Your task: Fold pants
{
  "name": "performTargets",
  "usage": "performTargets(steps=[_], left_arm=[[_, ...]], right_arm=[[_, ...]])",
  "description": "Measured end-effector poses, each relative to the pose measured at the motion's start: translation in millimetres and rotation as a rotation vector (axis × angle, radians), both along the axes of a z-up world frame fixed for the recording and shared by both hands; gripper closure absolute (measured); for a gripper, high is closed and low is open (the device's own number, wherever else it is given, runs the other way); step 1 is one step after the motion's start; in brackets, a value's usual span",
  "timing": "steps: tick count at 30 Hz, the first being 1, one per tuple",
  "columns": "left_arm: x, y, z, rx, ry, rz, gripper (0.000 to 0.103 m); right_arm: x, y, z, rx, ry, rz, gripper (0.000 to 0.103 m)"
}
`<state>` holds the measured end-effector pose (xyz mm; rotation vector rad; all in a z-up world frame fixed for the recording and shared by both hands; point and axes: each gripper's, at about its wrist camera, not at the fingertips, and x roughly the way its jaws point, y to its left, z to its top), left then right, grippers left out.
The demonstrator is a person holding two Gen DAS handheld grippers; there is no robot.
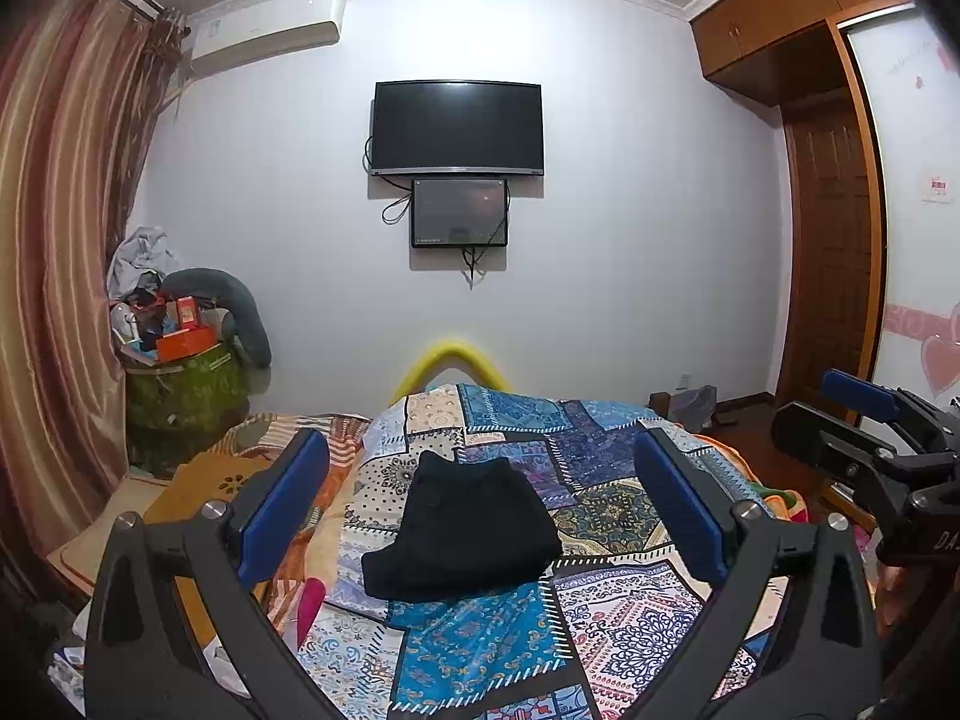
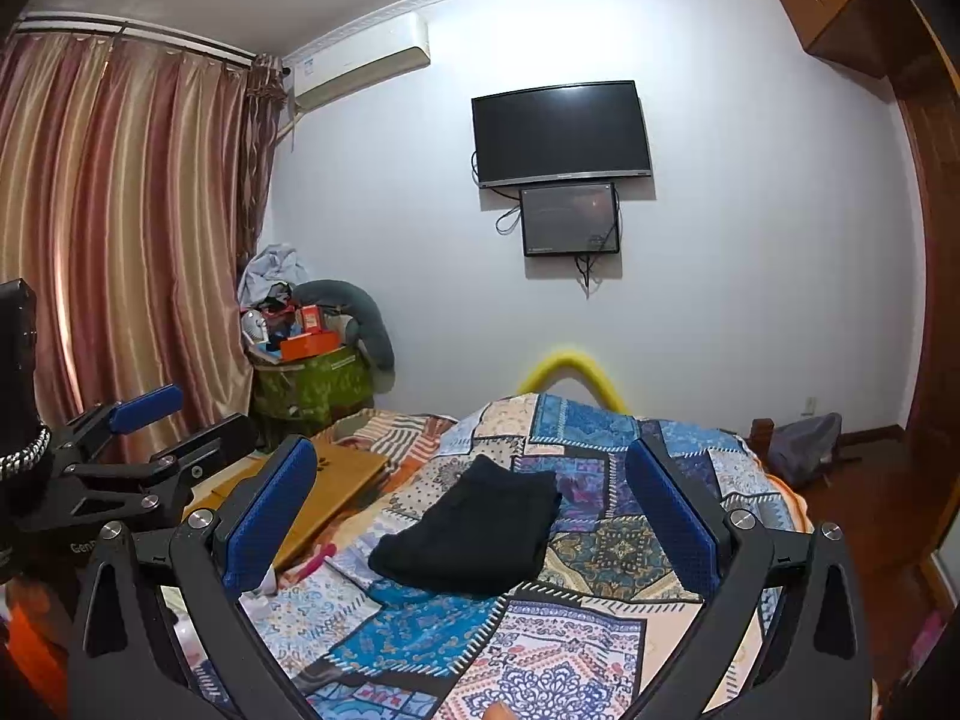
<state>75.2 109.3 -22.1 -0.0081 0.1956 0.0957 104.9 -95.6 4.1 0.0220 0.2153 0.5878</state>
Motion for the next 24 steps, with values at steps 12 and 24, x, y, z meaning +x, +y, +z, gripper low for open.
performTargets(steps=[12,24], left_arm=[[7.5,5.8,-5.0,-0.027,0.029,-0.021,0.0],[4.8,4.5,-4.3,-0.031,0.03,-0.037,0.0]], right_arm=[[1.4,-1.1,-2.1,0.002,0.01,-0.003,0.001],[0.7,0.7,-1.8,-0.002,0.011,0.0,0.001]])
